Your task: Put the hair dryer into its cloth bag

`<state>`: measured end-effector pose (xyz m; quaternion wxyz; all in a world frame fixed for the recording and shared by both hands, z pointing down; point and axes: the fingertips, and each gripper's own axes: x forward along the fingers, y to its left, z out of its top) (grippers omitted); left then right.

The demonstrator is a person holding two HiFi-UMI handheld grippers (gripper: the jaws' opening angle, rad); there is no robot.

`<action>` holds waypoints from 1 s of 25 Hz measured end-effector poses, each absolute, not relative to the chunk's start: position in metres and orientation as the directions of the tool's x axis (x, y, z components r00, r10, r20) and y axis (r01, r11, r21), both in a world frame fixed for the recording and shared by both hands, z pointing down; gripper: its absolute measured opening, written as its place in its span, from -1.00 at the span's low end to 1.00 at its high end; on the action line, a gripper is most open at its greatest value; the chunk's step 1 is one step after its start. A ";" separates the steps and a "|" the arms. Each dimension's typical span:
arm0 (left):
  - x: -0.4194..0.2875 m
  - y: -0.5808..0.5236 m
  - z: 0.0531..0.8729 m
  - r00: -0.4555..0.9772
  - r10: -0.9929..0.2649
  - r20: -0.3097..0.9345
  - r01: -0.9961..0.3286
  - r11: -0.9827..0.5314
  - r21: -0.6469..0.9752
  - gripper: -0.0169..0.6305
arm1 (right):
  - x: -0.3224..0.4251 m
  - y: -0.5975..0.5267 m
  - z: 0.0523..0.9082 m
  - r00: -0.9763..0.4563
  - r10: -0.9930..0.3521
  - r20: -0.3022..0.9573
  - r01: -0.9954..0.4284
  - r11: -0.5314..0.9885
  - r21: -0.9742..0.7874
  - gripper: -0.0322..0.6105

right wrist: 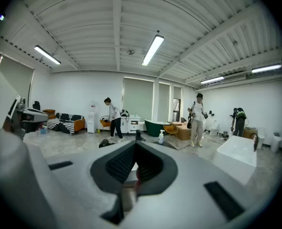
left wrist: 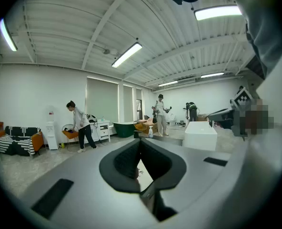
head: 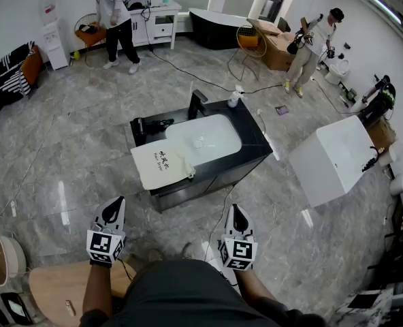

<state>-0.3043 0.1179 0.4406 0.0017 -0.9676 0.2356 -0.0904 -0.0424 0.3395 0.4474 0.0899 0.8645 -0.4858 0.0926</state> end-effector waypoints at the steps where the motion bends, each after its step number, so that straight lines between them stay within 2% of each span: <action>1: -0.305 0.117 0.442 0.872 -0.456 0.176 -0.456 -0.889 -0.044 -0.94 | -0.043 0.338 0.447 0.510 -0.824 0.247 -0.857 -0.511 0.066 -0.90; 16: -0.293 0.112 0.446 0.869 -0.455 0.195 -0.457 -0.889 -0.036 -0.94 | -0.033 0.329 0.446 0.487 -0.840 0.238 -0.869 -0.493 0.038 -0.90; 25: -0.260 0.113 0.456 0.852 -0.478 0.215 -0.483 -0.875 -0.031 -0.94 | 0.010 0.333 0.463 0.480 -0.837 0.264 -0.873 -0.487 0.044 -0.90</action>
